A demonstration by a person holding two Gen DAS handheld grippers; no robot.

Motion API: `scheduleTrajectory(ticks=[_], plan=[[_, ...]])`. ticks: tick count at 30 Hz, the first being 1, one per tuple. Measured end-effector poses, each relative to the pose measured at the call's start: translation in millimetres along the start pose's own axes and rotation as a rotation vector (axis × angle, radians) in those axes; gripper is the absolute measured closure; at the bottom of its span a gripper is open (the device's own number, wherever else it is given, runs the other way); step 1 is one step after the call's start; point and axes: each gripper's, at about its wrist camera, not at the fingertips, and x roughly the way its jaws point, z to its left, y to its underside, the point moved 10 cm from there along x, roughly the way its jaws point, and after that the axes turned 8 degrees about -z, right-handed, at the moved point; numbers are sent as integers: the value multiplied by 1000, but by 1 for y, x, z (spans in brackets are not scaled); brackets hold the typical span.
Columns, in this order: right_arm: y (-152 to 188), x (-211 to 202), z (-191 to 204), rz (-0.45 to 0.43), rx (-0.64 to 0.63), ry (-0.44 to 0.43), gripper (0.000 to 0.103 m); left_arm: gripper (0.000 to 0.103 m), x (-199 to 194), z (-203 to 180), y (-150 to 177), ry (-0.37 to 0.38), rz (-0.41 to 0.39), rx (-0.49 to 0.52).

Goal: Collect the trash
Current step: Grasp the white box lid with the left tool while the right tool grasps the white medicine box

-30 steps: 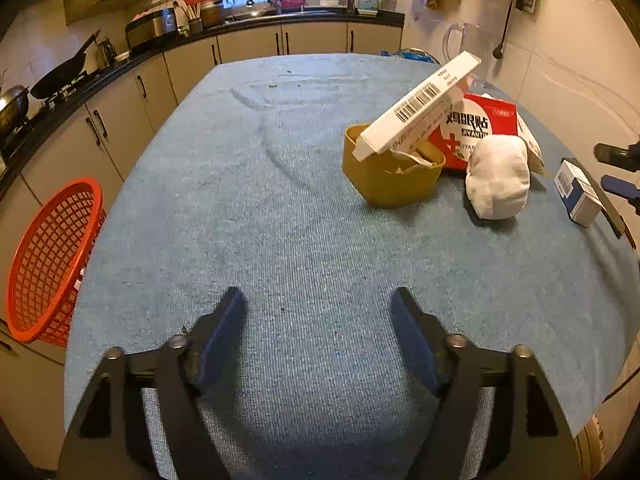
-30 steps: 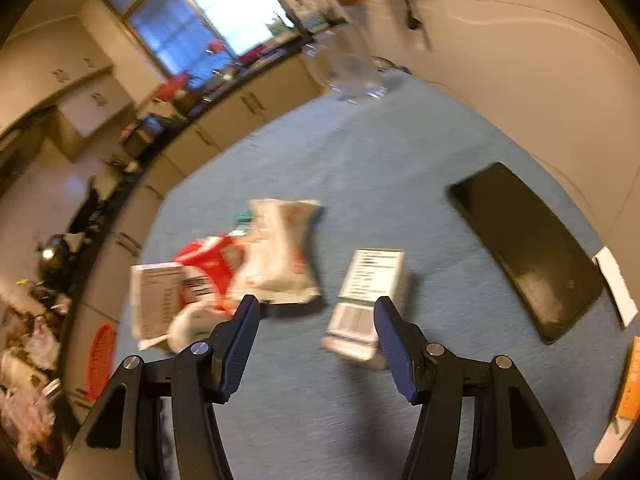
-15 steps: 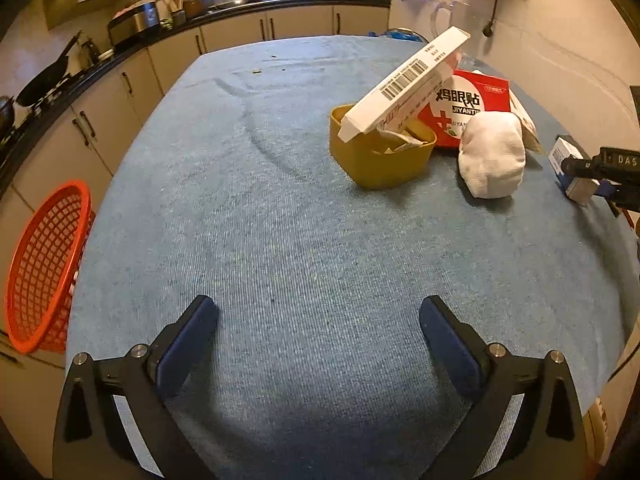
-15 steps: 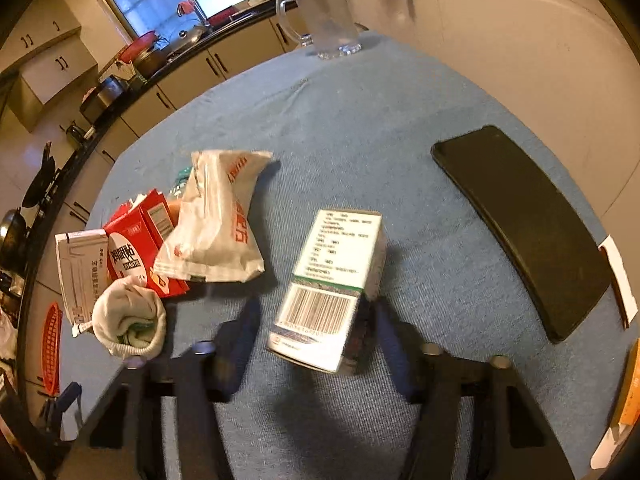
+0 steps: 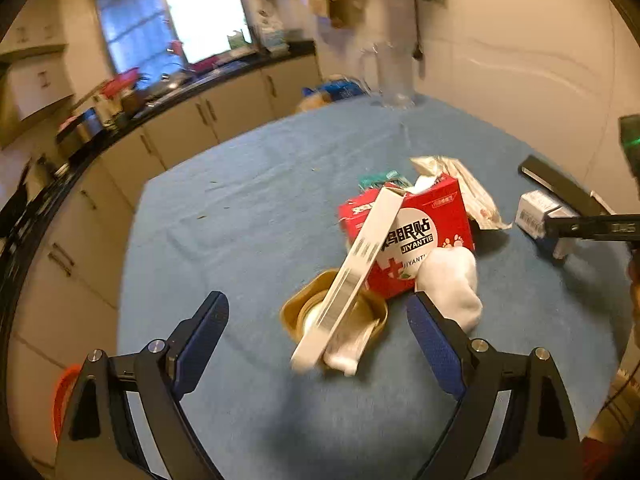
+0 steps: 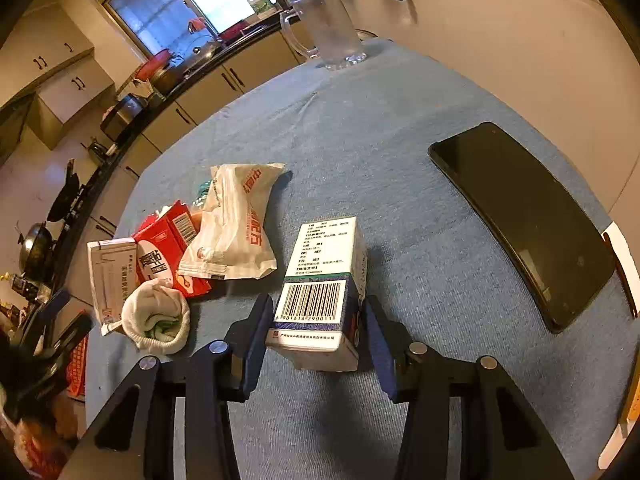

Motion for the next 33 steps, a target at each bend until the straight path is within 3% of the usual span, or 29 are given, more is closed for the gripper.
scheduleTrajectory(ticks=[3, 5, 7, 12, 21, 28, 33], plan=[[-2, -5, -1, -10, 3, -16, 54, 27, 24, -6, -3, -7, 36, 40], [-2, -8, 1, -14, 0, -34, 54, 71, 37, -6, -1, -4, 74, 24], [0, -12, 6, -18, -7, -52, 55, 86, 47, -10, 3, 19, 110, -10], [4, -15, 29, -14, -44, -104, 56, 91, 34, -2, 9, 12, 77, -75], [28, -15, 83, 21, -149, -206, 57, 91, -29, 14, 28, 39, -16, -206], [58, -5, 93, 85, -260, -180, 56, 91, -62, 18, 59, 54, -28, -262], [66, -1, 93, 95, -344, -102, 53, 91, -69, 18, 79, 75, -15, -304]])
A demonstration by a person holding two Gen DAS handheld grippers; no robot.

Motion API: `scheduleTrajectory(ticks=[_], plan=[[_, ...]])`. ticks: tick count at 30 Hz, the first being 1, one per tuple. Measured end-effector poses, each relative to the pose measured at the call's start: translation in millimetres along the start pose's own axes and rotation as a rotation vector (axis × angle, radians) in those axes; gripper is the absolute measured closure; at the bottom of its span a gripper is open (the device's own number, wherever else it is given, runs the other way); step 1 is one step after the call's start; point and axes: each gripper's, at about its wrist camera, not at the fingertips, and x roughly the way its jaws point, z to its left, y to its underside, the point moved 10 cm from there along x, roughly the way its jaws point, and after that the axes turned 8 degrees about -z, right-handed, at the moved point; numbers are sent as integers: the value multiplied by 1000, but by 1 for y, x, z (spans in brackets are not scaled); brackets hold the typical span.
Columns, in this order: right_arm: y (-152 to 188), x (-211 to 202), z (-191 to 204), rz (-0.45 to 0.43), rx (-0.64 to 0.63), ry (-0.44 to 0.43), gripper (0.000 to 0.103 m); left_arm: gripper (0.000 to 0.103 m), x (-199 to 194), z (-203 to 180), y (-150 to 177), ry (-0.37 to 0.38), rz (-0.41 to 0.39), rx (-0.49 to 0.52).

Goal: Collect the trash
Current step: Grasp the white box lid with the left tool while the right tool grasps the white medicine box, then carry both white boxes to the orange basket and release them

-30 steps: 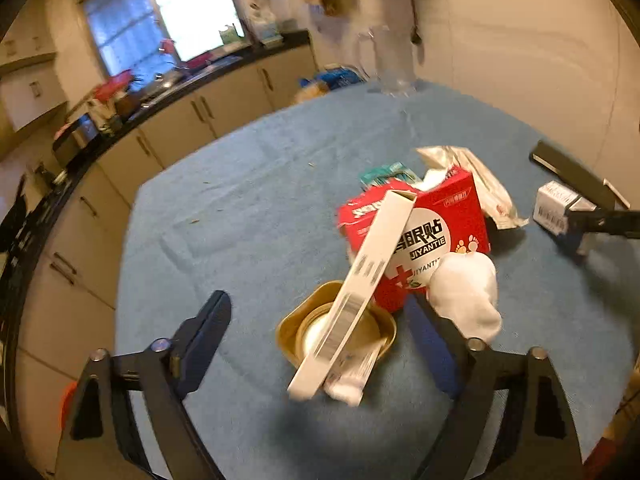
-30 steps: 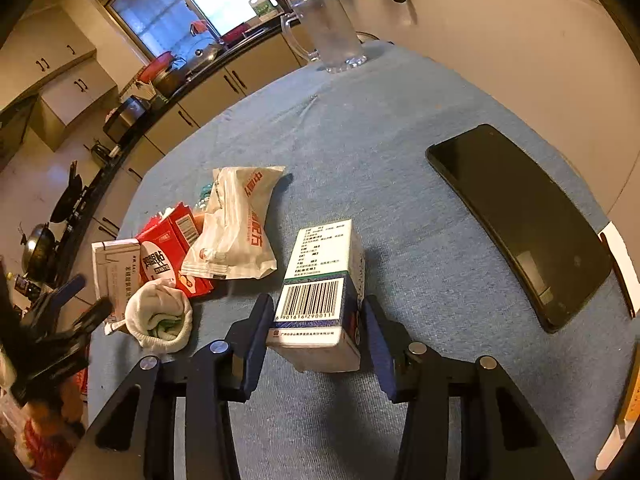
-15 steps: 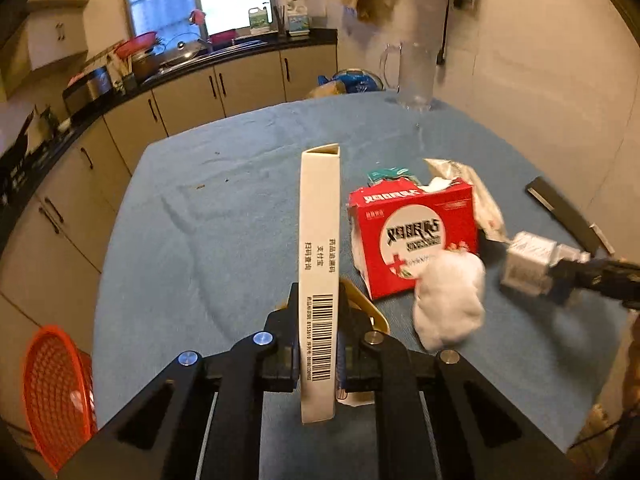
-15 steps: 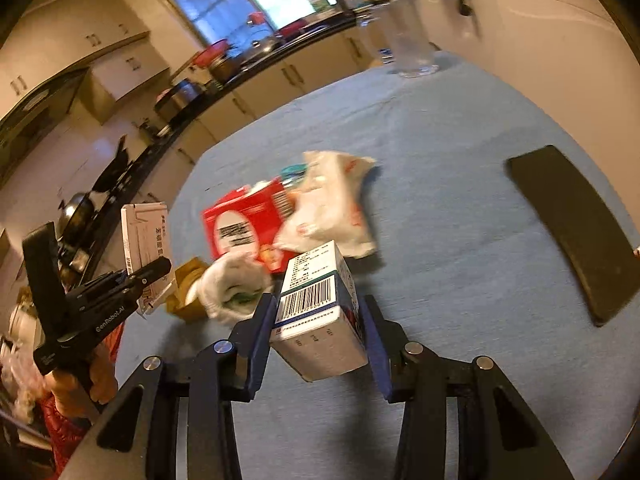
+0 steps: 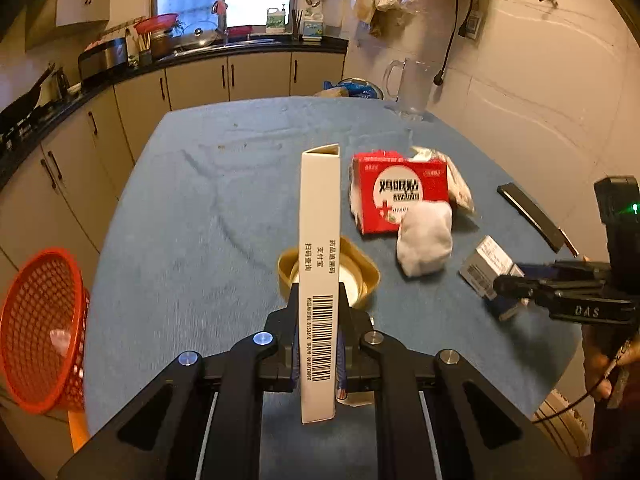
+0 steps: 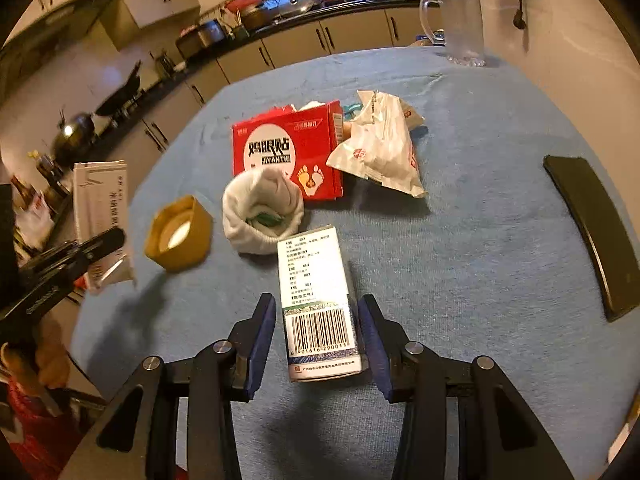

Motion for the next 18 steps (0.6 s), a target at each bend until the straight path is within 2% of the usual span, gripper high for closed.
scheduleTrajectory(ticks=[3, 5, 7, 9, 14, 18], plan=[[1, 1, -3, -1, -44, 62, 49, 91, -3, 0, 10, 13, 7, -16], [2, 3, -3, 10, -48, 64, 49, 91, -4, -1, 15, 14, 6, -13], [3, 6, -6, 24, -51, 63, 62, 91, -3, -2, 18, 16, 10, -18], [4, 5, -6, 29, -53, 64, 62, 91, -3, -3, 19, 16, 8, -23], [-5, -11, 1, -27, -67, 54, 63, 91, -10, 5, 16, 14, -9, -46], [-19, -30, 17, -97, -71, 7, 63, 91, -17, 12, 13, 6, -26, -66]])
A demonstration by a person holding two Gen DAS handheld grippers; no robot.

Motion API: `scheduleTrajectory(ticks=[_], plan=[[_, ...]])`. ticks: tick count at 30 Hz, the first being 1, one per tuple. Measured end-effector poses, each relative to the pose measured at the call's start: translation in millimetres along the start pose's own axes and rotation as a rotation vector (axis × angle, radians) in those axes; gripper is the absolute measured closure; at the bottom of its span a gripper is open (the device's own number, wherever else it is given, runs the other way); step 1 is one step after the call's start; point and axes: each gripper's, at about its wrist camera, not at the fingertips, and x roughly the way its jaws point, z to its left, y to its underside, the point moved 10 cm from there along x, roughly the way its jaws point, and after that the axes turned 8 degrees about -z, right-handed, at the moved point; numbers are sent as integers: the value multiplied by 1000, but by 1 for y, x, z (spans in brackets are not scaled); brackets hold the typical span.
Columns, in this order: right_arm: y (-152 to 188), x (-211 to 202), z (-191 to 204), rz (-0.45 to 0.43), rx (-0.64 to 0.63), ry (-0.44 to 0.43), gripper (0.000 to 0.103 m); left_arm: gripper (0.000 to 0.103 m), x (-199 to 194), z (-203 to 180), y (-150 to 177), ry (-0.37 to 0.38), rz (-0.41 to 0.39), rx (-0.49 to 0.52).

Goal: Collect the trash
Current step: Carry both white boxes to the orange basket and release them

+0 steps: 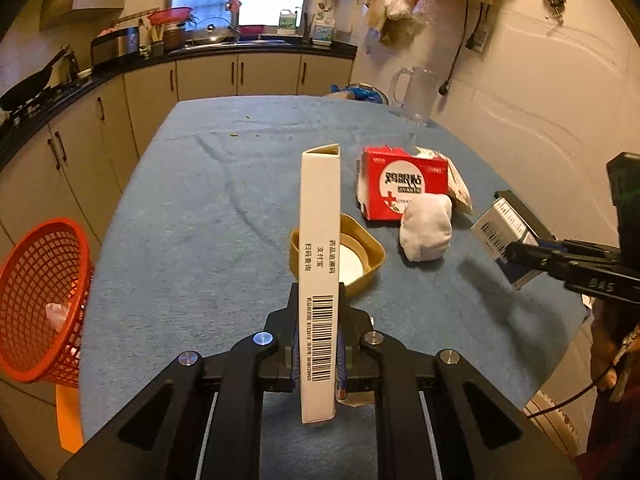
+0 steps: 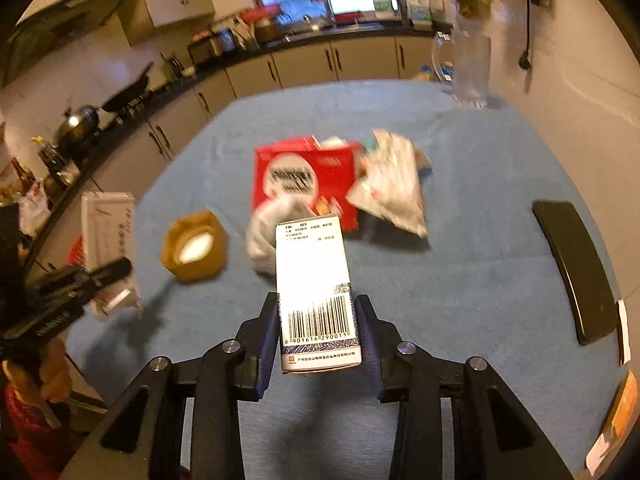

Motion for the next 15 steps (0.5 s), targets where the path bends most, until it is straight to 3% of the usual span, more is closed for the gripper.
scheduleTrajectory(ticks=[6, 15], plan=[[-17, -7, 32, -41, -24, -60, 63, 91, -11, 14, -4, -25, -27, -26], [-26, 18, 93, 2, -69, -171, 63, 91, -34, 48, -9, -80, -70, -83]])
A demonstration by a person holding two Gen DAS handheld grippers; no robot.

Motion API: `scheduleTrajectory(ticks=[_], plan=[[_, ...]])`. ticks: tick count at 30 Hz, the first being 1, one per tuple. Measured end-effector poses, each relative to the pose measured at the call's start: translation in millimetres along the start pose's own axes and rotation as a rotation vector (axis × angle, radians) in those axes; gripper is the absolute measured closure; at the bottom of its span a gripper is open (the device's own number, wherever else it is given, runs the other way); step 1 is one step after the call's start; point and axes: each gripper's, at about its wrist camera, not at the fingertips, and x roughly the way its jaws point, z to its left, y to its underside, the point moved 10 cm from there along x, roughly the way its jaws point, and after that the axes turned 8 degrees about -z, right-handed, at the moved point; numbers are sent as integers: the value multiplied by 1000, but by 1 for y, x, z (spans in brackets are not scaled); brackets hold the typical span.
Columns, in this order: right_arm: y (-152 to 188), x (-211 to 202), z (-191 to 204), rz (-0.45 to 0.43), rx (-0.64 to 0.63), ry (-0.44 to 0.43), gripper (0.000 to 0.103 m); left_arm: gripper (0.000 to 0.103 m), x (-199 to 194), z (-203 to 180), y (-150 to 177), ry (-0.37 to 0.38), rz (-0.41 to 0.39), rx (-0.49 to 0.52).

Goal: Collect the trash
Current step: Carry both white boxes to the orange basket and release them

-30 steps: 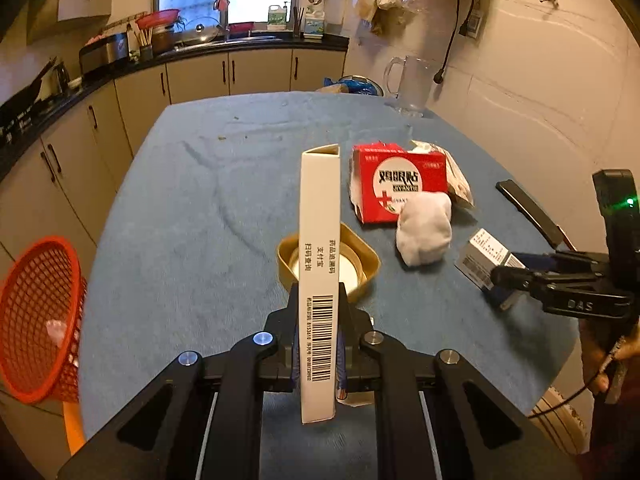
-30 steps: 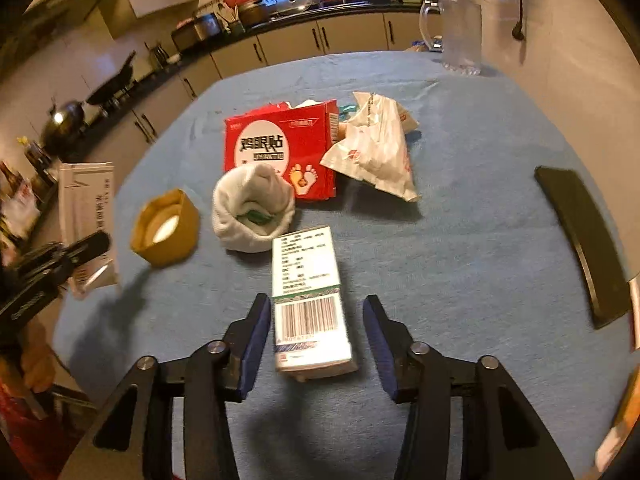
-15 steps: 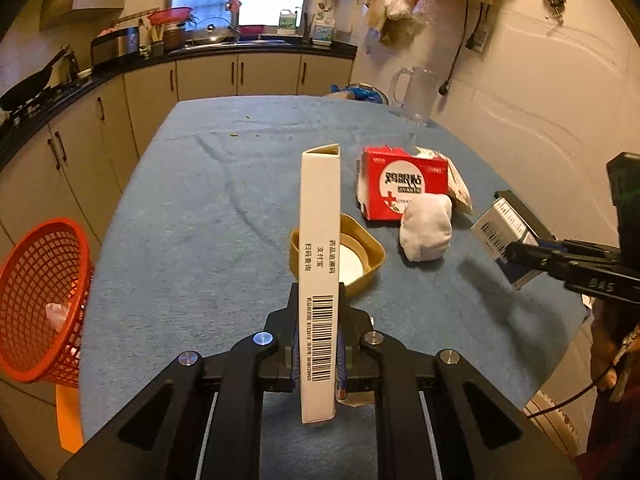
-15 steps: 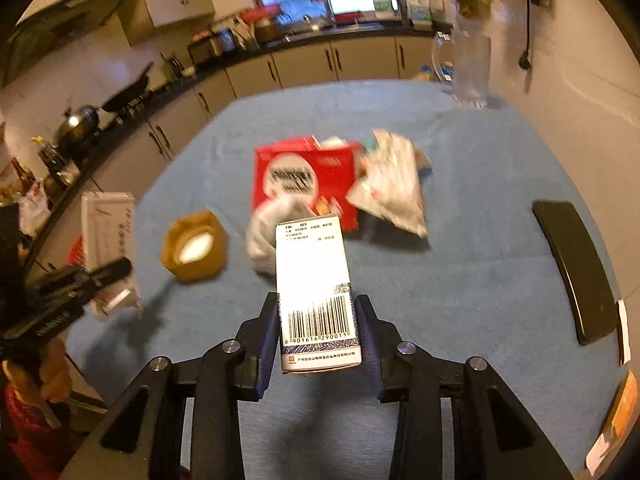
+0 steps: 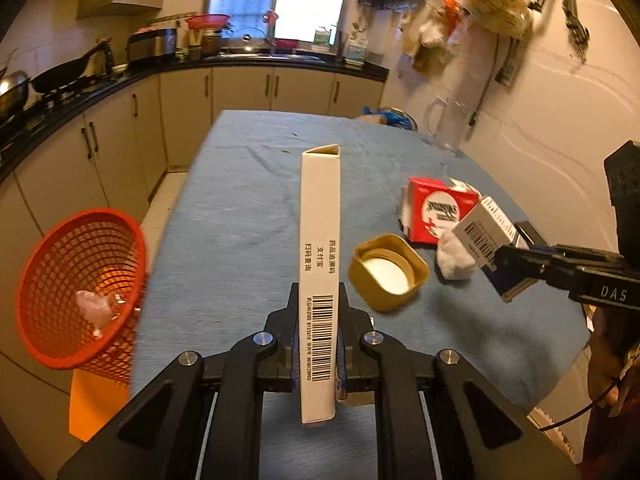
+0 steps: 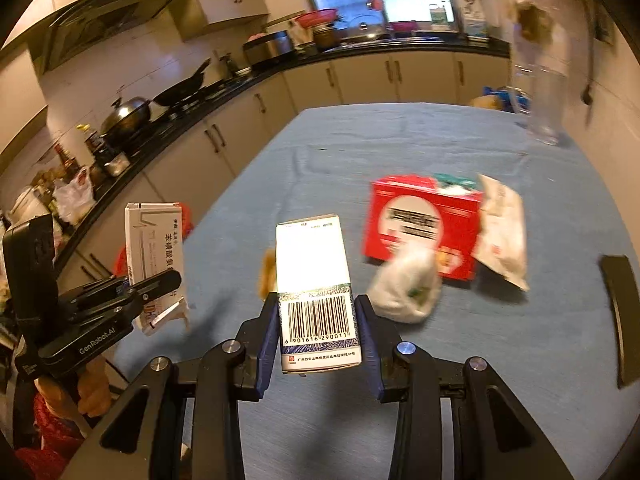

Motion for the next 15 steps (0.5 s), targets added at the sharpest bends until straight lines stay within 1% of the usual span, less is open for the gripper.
scheduleTrajectory(ticks=[6, 10, 15], plan=[[-8, 25, 51, 31, -46, -86, 63, 91, -22, 51, -14, -78, -52, -63], [-15, 45, 92, 58, -78, -160, 63, 91, -40, 98, -22, -151, -84, -112], [-23, 74, 142, 91, -110, -241, 63, 91, -51, 156, -21, -234, -94, -178]])
